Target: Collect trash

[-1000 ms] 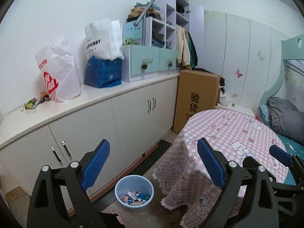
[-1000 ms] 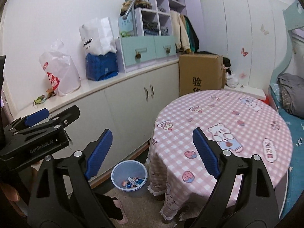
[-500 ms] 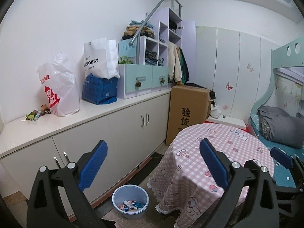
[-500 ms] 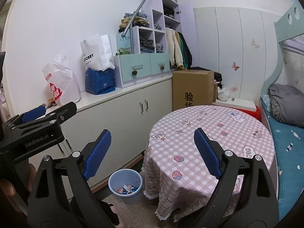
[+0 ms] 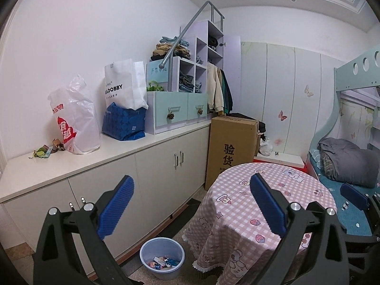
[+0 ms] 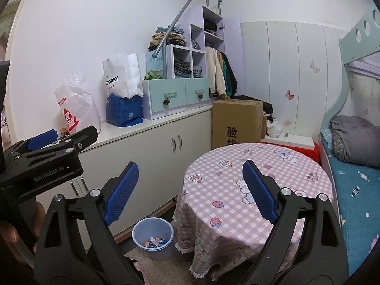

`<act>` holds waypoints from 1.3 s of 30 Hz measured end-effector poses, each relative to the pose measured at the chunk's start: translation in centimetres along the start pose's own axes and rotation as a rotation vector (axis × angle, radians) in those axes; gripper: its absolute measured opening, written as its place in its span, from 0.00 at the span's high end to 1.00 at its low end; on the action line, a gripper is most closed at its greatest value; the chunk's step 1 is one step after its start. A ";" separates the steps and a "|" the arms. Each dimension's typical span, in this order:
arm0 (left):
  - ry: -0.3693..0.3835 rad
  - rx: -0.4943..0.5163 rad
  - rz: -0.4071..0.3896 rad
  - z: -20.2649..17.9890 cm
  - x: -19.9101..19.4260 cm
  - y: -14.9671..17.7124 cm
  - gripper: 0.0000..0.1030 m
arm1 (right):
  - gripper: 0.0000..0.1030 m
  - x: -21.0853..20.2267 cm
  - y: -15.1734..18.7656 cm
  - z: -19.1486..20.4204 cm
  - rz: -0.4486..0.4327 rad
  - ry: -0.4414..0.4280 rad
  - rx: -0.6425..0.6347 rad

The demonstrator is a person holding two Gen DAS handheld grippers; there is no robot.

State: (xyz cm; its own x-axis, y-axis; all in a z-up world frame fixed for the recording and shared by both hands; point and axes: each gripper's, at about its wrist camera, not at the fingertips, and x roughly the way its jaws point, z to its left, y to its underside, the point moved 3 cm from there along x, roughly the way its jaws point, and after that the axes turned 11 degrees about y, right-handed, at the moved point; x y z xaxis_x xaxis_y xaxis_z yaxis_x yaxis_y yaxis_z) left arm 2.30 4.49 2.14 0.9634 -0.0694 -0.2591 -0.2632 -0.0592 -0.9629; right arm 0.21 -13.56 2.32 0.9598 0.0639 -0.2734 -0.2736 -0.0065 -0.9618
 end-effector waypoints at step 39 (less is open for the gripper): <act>0.018 0.034 0.015 -0.5 -0.4 0.1 0.06 | 0.13 -1.5 -0.2 -0.7 -0.034 0.050 0.021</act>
State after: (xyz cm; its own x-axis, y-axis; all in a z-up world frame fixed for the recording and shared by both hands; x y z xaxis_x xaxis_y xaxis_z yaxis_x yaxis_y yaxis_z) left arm 1.91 3.99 2.20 0.9581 -0.0875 -0.2728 -0.2758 -0.0239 -0.9609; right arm -1.09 -14.38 2.87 0.9704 0.0138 -0.2411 -0.2413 0.0157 -0.9703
